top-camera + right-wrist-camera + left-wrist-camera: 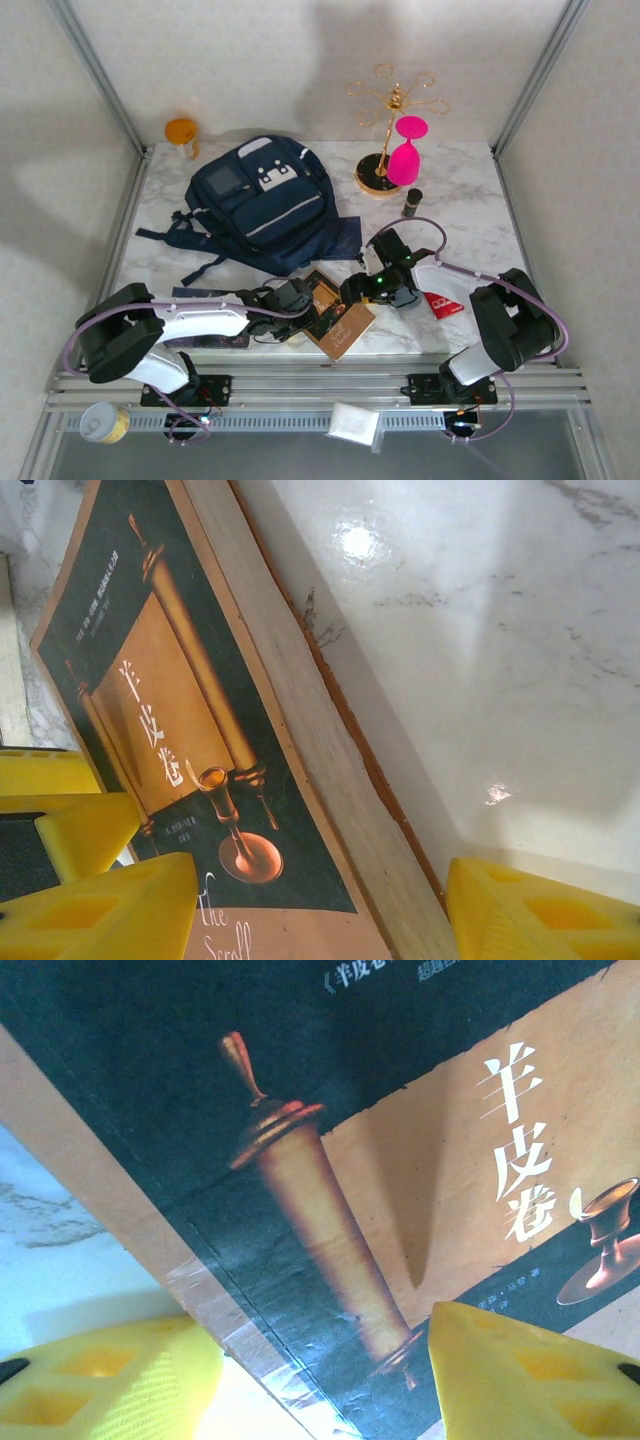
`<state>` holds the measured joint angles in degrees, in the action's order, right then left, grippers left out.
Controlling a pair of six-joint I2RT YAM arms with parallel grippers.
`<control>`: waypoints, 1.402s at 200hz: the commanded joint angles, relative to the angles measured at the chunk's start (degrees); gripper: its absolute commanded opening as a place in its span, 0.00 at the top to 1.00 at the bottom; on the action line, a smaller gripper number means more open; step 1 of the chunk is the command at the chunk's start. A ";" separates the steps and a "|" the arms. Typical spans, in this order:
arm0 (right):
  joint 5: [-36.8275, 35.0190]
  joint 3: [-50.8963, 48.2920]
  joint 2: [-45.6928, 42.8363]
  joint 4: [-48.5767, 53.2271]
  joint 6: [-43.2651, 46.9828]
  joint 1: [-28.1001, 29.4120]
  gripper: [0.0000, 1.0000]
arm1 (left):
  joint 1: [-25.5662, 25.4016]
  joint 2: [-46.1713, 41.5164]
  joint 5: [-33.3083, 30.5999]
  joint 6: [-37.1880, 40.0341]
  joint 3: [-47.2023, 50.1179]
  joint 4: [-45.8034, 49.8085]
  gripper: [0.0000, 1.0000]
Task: Pack the student bag
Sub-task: Pick up the book from the bottom-center of the table.
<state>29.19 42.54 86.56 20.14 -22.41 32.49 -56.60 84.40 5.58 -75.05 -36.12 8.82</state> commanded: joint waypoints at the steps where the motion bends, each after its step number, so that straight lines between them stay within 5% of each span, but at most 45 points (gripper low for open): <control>1: 2.33 -0.82 -1.49 0.18 0.44 -0.32 0.36 | -0.13 6.17 -3.22 -1.93 -0.11 -43.15 0.43; 130: 6.87 -1.32 -4.60 2.08 1.53 -1.26 0.86 | -0.71 7.57 -3.12 -1.24 -1.45 -41.41 0.52; 217: 8.66 0.73 -8.39 3.19 -0.16 -1.97 1.00 | -0.71 5.37 -4.43 -0.38 -1.08 -38.29 0.51; 280: 14.18 2.93 -17.21 2.75 -5.17 -4.73 1.00 | -0.66 -4.11 -6.43 -0.74 0.97 -33.40 0.42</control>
<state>37.85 42.78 73.93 23.27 -24.05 28.86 -57.28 84.33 2.87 -75.72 -33.91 -6.57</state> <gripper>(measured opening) 0.056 0.558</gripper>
